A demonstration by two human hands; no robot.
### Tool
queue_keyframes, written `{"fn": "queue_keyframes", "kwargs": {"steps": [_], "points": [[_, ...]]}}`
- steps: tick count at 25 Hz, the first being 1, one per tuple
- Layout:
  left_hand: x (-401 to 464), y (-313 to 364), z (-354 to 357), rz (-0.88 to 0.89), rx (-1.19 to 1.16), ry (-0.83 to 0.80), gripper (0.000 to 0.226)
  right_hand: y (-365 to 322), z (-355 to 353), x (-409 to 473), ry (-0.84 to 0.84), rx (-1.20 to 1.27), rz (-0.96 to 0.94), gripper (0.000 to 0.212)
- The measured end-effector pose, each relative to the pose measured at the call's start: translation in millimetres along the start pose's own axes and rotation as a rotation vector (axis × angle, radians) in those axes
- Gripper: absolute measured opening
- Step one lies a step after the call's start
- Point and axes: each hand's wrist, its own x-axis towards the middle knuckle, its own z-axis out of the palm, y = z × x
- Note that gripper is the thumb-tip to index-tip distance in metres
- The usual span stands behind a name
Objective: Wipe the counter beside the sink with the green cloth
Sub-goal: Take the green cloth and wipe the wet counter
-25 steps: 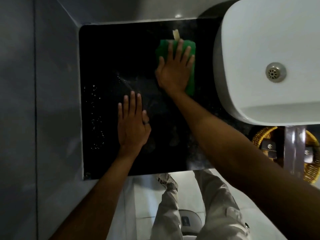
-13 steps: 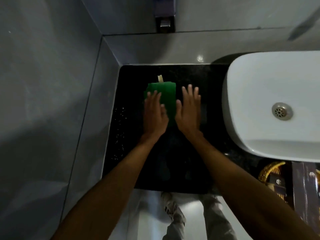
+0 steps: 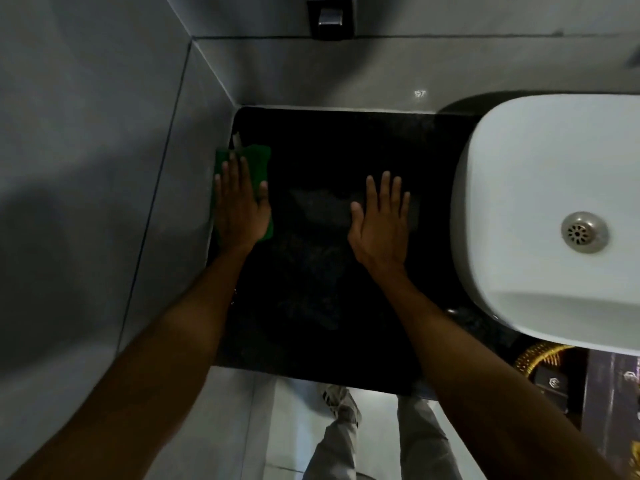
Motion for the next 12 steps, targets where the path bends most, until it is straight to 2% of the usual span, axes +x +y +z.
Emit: {"fn": "queue_keyframes", "kwargs": {"steps": [2,4,5,9,12], "points": [[-39.7,2.8,0.2,0.08,0.005,-0.033,0.067,0.7,-0.1,1.1,-0.004,0.003,0.007,0.066],[-69.3,-8.7,2.6,0.308,0.011,-0.119,0.065,1.2,1.1,-0.3,-0.009,0.007,-0.006,0.066],[-74.0,-22.0,2.5,0.368,0.019,-0.133,0.065,1.7,2.1,-1.4,-0.003,0.002,-0.011,0.066],[-61.7,-54.8,-2.6,0.165,-0.015,-0.076,0.069,7.2,4.4,0.0,0.001,0.012,-0.011,0.065],[-88.0,-53.2,2.9,0.123,-0.011,-0.069,0.069,6.8,2.9,-1.5,-0.007,0.024,-0.032,0.066]]}}
